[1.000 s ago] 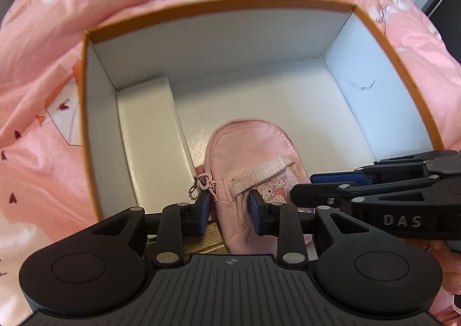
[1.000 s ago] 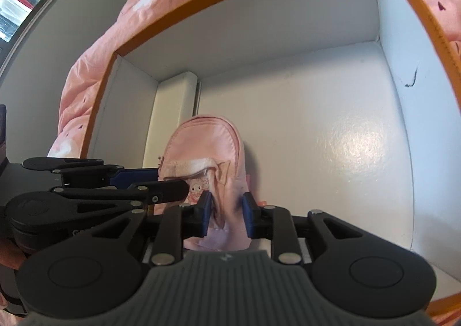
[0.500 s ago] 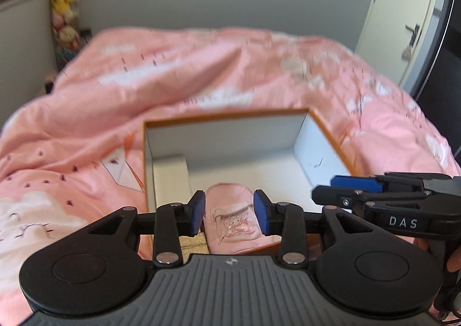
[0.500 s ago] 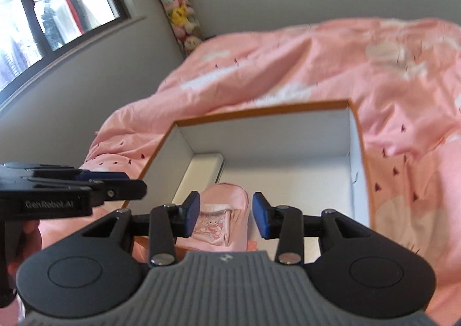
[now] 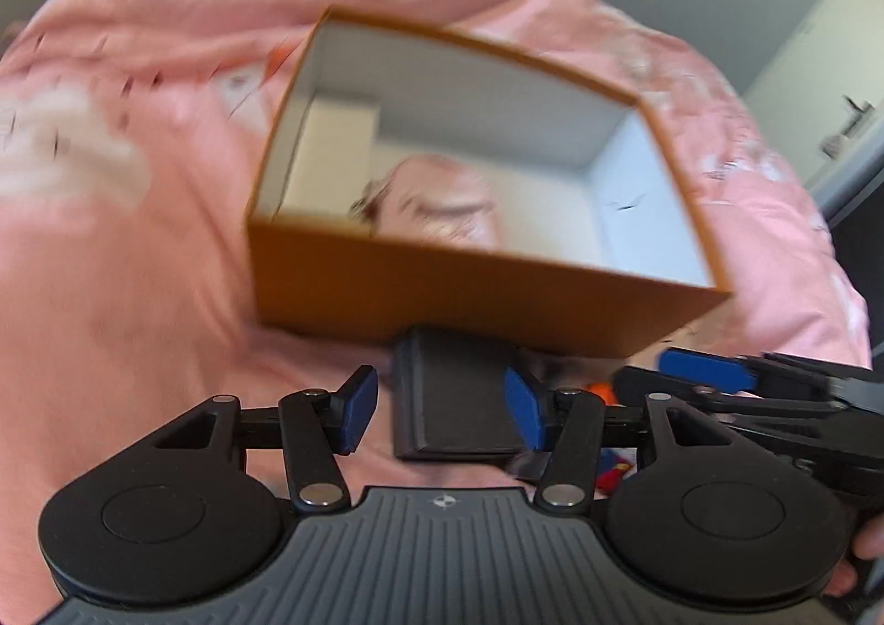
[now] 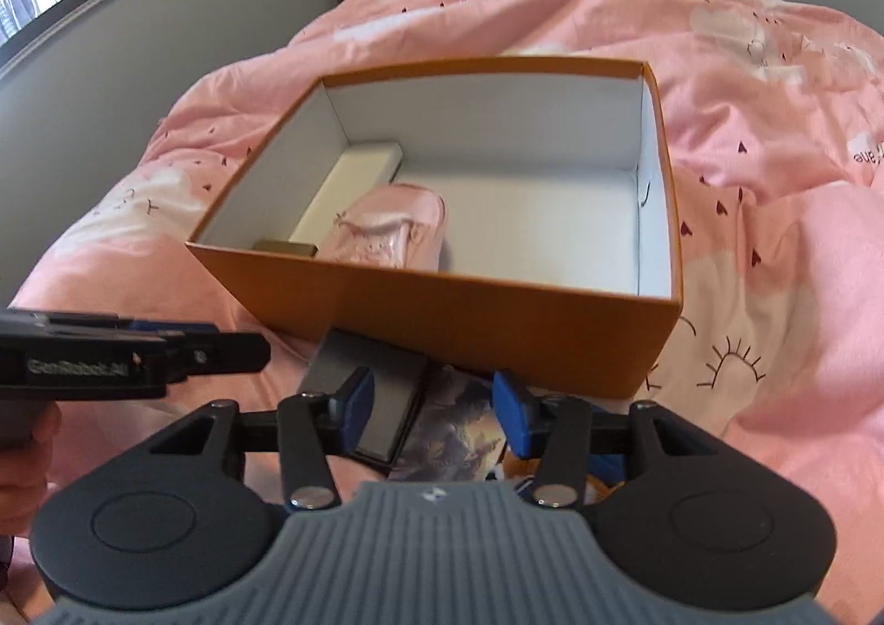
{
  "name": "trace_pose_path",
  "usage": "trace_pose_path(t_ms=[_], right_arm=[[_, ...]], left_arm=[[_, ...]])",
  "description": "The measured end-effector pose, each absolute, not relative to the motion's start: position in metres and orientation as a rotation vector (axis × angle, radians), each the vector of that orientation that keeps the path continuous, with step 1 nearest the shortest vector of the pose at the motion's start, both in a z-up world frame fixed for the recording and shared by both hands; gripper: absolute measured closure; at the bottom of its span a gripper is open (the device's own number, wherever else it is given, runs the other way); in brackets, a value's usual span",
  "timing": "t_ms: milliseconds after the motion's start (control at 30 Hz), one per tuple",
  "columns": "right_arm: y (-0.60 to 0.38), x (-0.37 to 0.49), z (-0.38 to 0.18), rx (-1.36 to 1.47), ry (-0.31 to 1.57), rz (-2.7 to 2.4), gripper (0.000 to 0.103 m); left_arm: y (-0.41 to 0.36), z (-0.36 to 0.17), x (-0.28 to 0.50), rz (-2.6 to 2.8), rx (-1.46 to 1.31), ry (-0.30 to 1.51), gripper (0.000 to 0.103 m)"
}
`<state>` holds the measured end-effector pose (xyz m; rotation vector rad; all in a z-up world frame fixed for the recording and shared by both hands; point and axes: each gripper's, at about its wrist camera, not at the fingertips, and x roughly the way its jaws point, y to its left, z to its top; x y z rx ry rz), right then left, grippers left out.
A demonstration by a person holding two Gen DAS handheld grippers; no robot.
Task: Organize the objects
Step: 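Grasp the black wallet with the left gripper while the right reaches the photo card box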
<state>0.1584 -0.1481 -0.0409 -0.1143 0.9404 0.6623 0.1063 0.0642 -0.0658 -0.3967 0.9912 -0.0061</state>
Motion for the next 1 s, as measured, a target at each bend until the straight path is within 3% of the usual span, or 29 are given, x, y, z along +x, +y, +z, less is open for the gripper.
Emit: trace_pose_path(t_ms=[167, 700, 767, 833, 1000], right_arm=[[-0.141, 0.165, -0.059, -0.12, 0.983, 0.661, 0.051], [-0.121, 0.179, -0.084, -0.259, 0.974, 0.616, 0.052], [-0.12, 0.181, -0.085, -0.264, 0.976, 0.614, 0.052], [-0.119, 0.182, -0.085, -0.267, 0.977, 0.612, 0.052], [-0.119, 0.184, -0.087, -0.27, 0.979, 0.603, 0.052]], left_arm=[[0.074, -0.095, 0.122, 0.015, -0.515, 1.051, 0.042], [0.079, -0.144, 0.14, 0.008, -0.68, 1.129, 0.02], [0.08, -0.146, 0.141, -0.007, -0.692, 1.128, 0.023], [0.08, -0.146, 0.141, -0.027, -0.702, 1.123, 0.036], [0.079, -0.138, 0.135, -0.031, -0.679, 1.106, 0.048]])
